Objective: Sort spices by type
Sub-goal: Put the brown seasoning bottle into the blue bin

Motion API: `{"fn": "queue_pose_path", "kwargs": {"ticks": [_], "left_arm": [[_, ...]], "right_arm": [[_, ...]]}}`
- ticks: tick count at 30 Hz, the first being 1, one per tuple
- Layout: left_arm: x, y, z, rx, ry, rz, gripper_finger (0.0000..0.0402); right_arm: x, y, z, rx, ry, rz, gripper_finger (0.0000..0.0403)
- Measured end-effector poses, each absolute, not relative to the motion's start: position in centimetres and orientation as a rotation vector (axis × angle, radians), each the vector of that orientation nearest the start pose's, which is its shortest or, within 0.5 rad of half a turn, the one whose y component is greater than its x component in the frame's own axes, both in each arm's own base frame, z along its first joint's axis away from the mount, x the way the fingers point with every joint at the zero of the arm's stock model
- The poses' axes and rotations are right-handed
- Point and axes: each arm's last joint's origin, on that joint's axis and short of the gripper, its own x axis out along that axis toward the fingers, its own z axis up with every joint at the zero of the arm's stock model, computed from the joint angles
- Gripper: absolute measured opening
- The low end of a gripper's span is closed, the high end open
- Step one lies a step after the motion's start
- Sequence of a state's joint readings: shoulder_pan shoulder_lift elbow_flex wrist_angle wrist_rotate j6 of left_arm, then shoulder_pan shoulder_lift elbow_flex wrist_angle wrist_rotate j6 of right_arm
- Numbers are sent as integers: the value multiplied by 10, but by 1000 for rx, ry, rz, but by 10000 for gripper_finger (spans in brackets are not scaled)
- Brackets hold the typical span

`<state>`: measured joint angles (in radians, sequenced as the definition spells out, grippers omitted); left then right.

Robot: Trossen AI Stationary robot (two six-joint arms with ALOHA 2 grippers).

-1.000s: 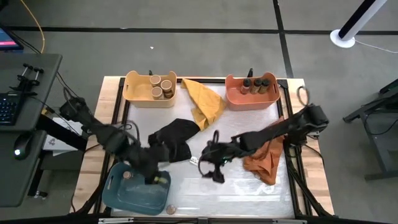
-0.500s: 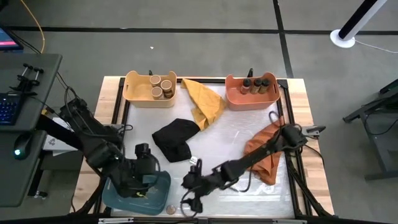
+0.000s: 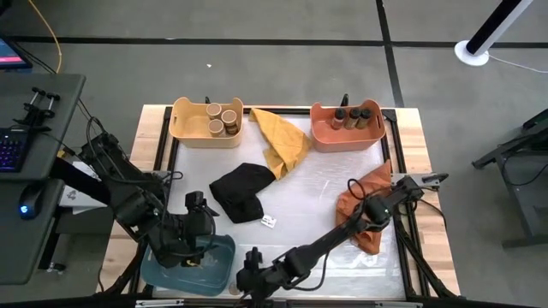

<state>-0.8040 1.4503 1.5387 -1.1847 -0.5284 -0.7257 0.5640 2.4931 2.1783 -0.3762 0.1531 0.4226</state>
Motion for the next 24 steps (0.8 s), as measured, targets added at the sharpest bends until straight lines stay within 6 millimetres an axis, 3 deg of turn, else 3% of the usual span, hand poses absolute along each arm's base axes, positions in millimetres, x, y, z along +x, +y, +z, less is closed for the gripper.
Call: {"fn": "queue_pose_path", "kwargs": {"ticks": [12, 24], "left_arm": [[199, -183, 364, -36, 872, 101, 381], [199, -183, 364, -44, 872, 105, 381]], "right_arm": [[477, 295, 162, 83, 715, 199, 336], [481, 293, 165, 67, 648, 159, 336]]}}
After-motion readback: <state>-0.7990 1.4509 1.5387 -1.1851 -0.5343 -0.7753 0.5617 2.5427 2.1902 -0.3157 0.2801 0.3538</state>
